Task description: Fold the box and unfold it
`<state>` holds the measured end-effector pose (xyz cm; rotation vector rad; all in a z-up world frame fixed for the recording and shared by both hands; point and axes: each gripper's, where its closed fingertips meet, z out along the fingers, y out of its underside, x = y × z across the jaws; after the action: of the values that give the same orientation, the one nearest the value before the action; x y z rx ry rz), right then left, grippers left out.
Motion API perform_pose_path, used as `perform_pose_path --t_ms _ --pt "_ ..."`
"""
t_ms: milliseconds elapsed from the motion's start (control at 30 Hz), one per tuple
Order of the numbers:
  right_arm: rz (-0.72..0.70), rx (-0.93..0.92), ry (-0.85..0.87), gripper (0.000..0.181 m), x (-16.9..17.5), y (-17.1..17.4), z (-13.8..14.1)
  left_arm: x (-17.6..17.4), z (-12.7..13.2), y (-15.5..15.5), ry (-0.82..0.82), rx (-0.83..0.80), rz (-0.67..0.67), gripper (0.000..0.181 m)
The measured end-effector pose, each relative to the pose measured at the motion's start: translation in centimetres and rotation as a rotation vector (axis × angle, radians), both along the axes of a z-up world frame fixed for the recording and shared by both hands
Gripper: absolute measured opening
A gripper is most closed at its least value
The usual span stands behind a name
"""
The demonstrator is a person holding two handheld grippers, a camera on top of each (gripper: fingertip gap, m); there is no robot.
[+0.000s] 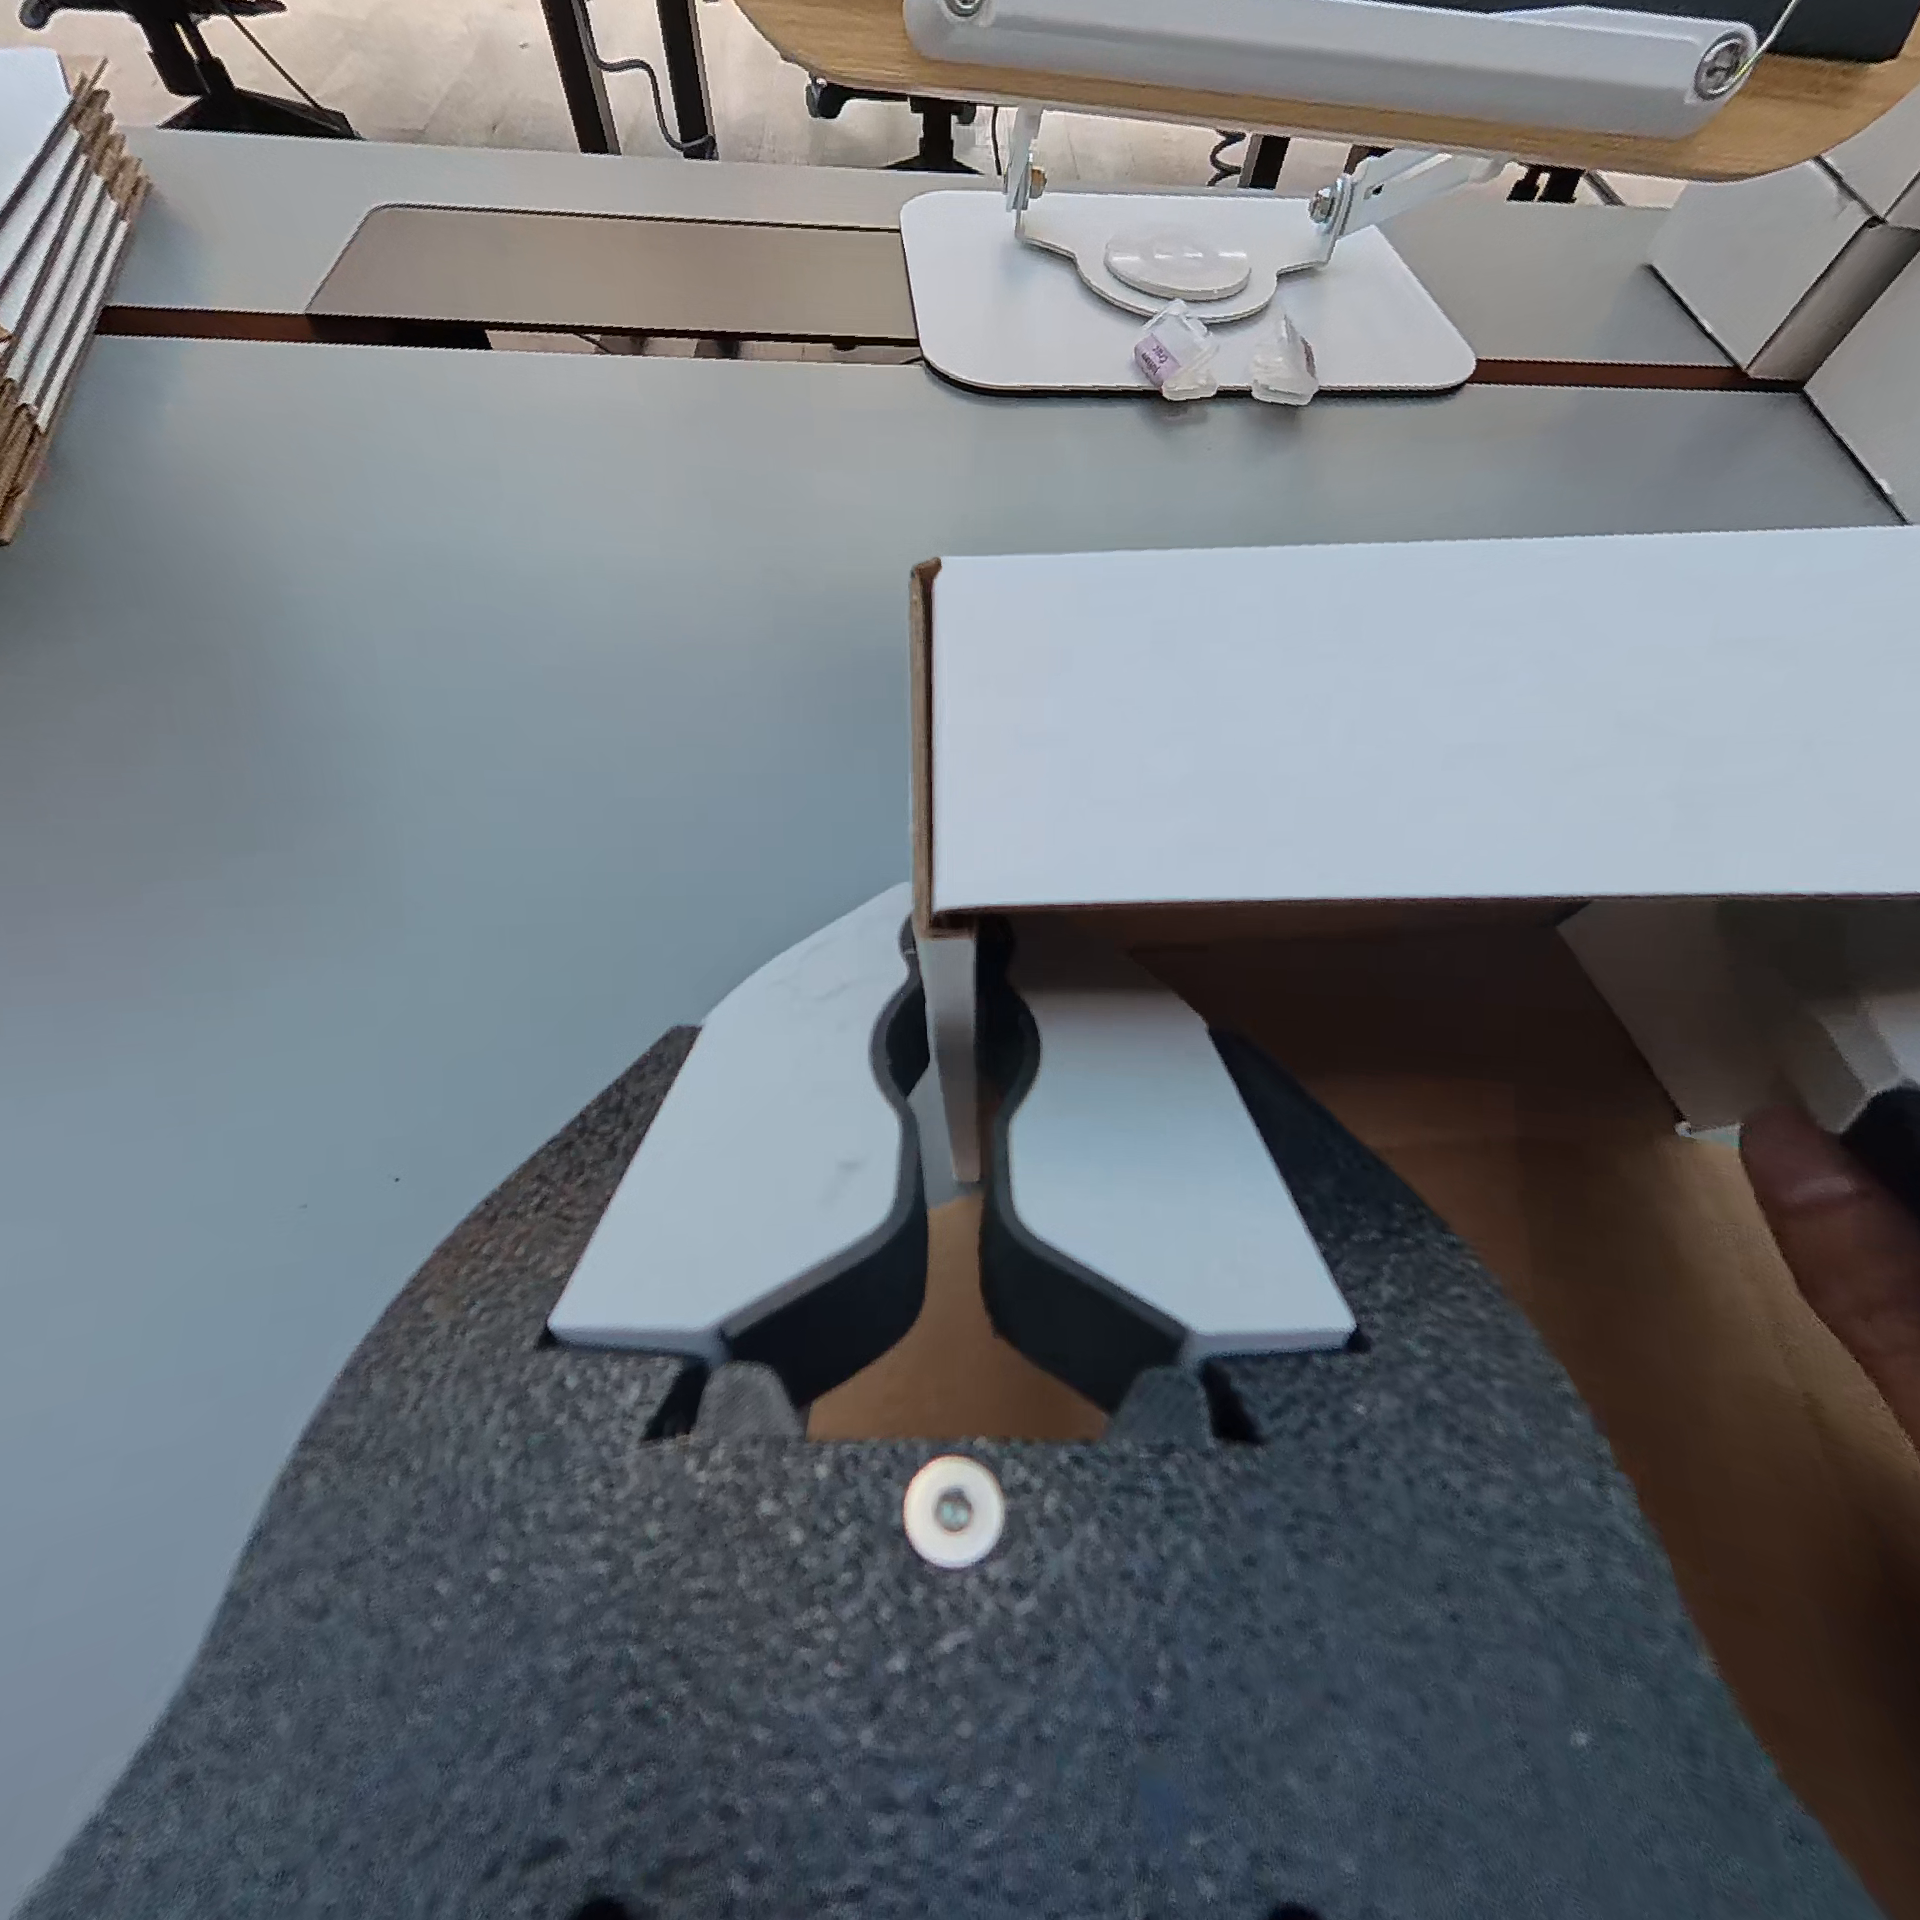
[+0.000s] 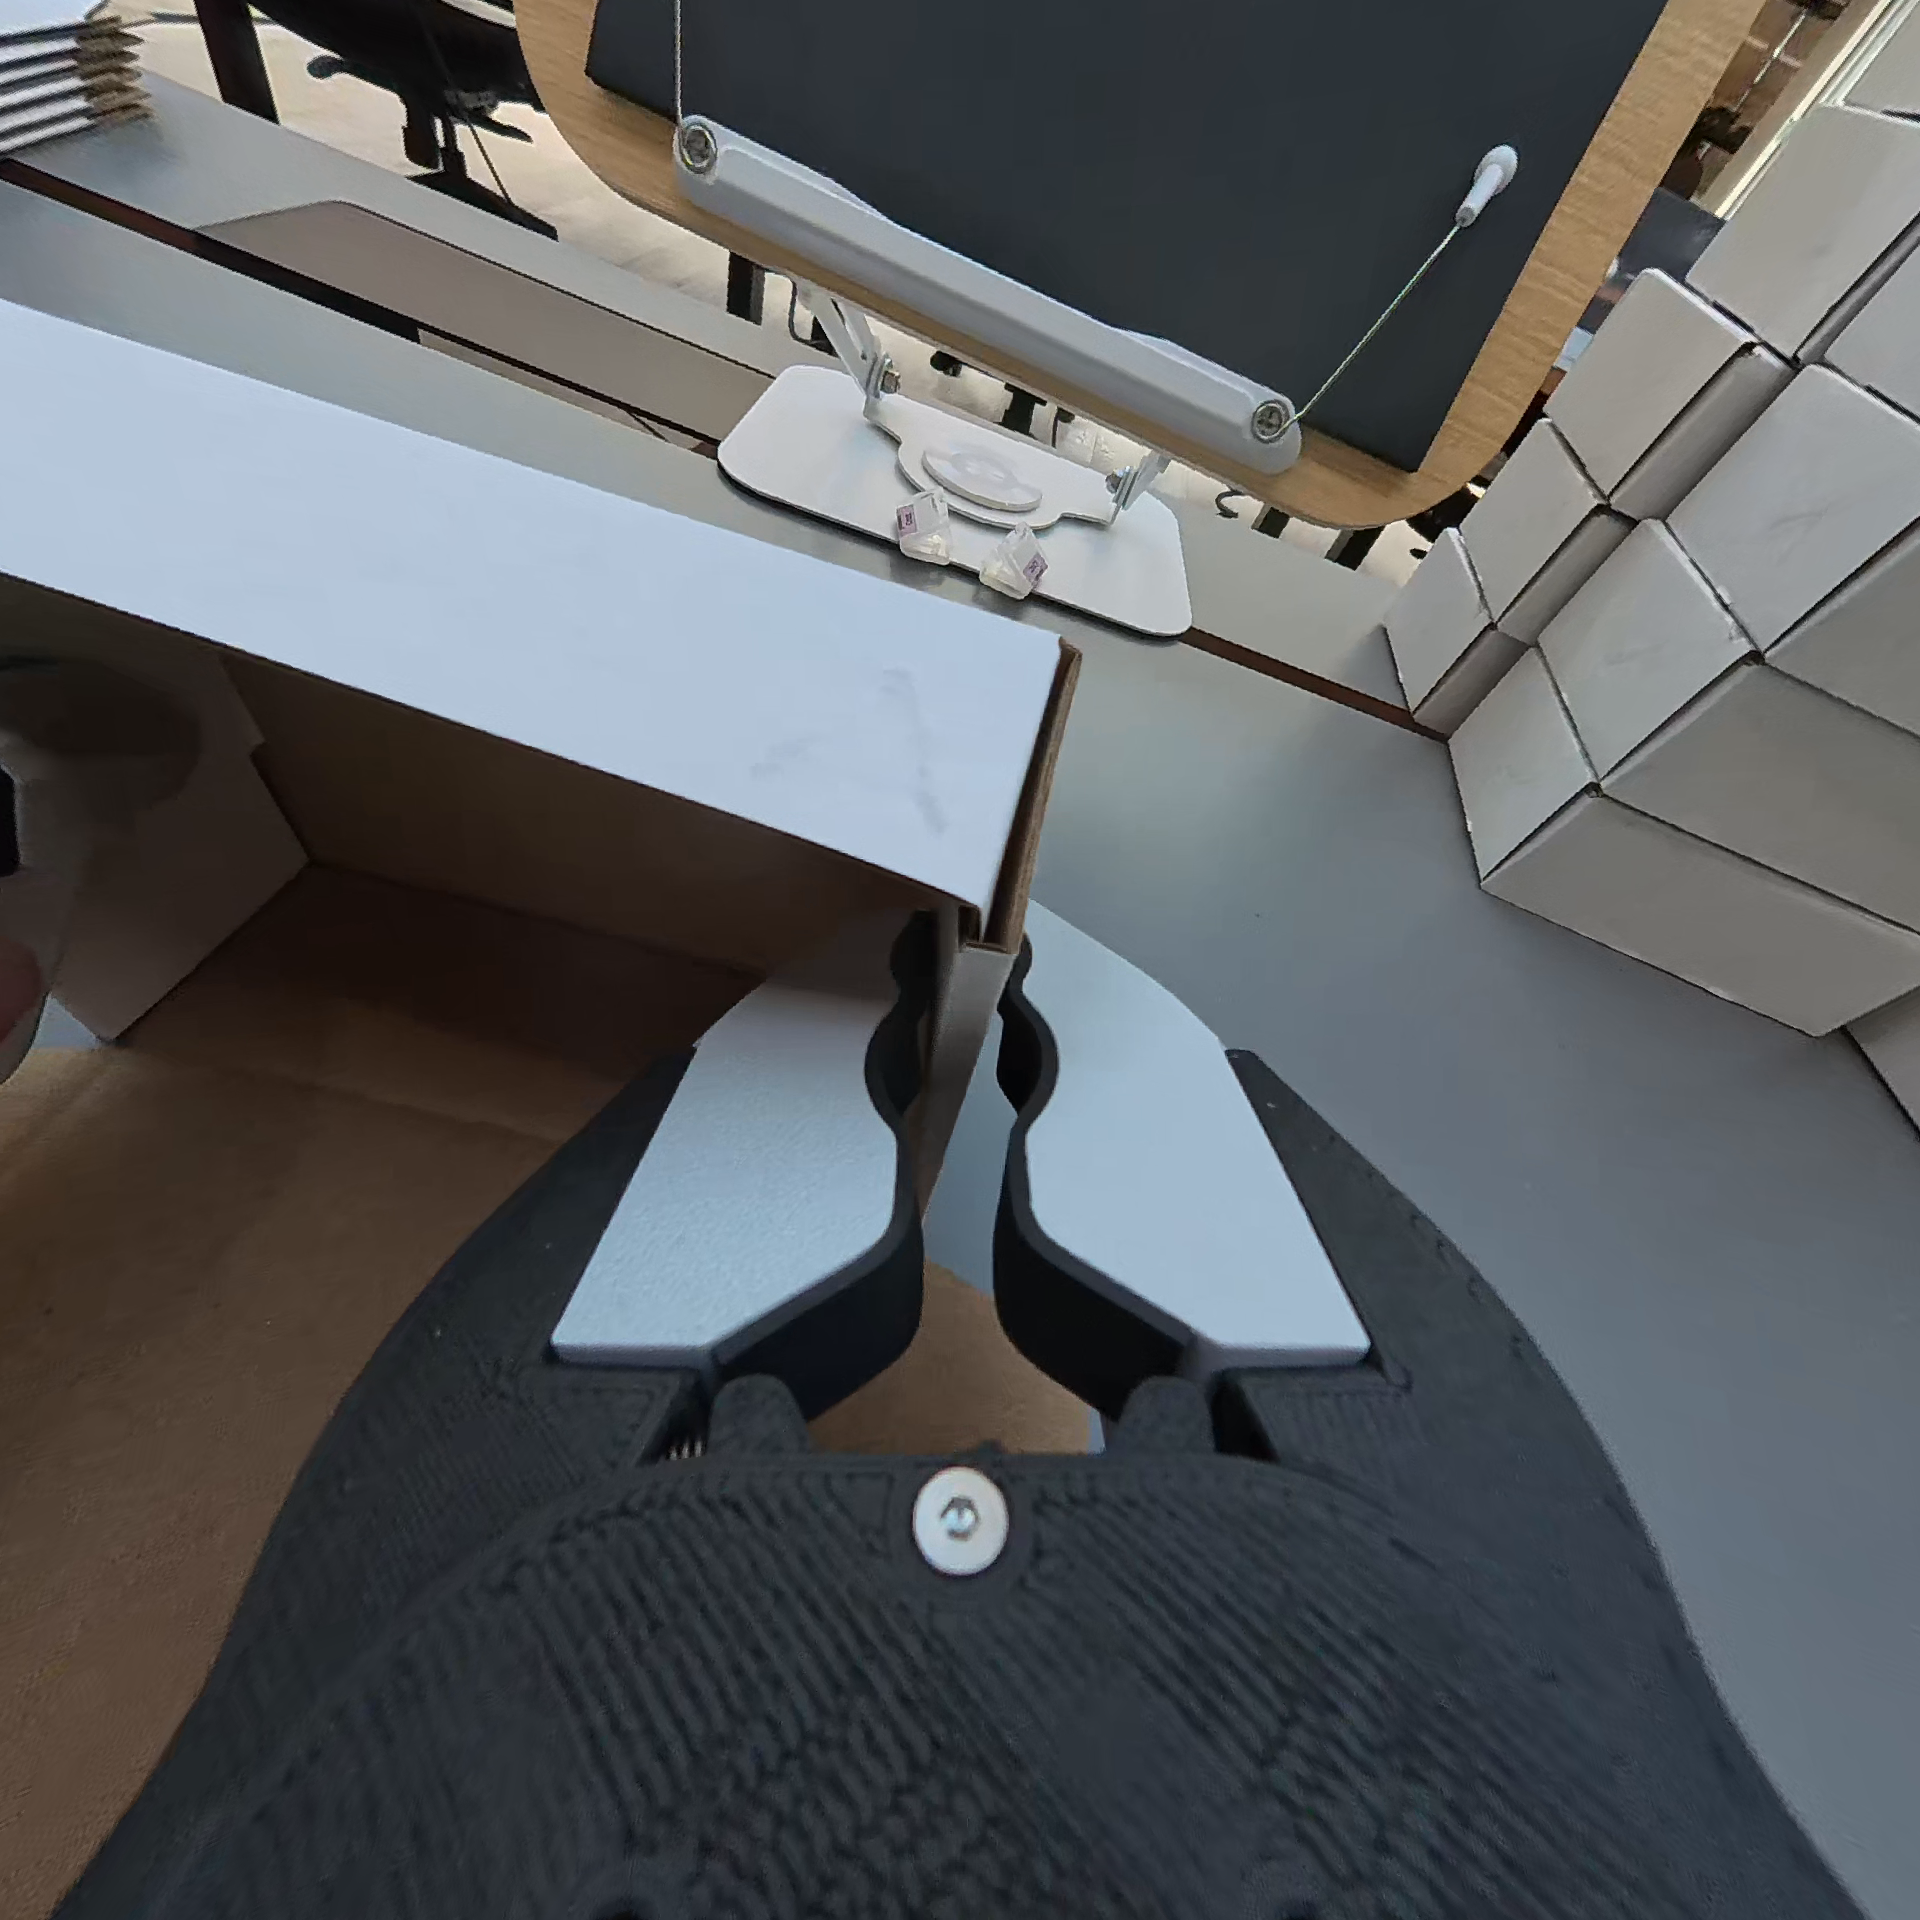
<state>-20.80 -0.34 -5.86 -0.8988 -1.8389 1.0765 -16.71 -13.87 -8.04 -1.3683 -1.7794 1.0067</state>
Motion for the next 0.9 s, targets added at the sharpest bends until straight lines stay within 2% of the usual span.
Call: perform_pose_path --t_ms 300,467,600,667,767,900 --pt "-0.045 -0.025 0.016 0.007 -0.8 0.6 0.3 -0.8 1.0 -0.3 0.026 -0.208 -0.008 0.005" --pt "-0.034 -0.034 0.004 0.007 -1.0 0.5 0.2 -1.2 0.9 -0.2 0.021 -0.176 -0.013 0.005" --pt "0.027 -0.08 -0.039 0.008 -0.9 0.3 0.0 -0.9 0.8 -0.2 0.019 -0.145 -0.01 0.005" --pt "0.082 -0.117 -0.082 0.012 -0.8 -0.1 -0.1 -0.6 0.7 -0.2 0.01 -0.144 -0.014 0.005" --pt "0.141 -0.108 -0.055 0.018 -0.3 -0.3 0.1 -0.6 0.6 -0.2 0.009 -0.119 -0.018 0.005" --pt "0.278 -0.118 -0.005 0.046 1.3 -0.6 2.3 -0.9 0.5 -0.4 0.004 -0.078 -0.04 0.005"
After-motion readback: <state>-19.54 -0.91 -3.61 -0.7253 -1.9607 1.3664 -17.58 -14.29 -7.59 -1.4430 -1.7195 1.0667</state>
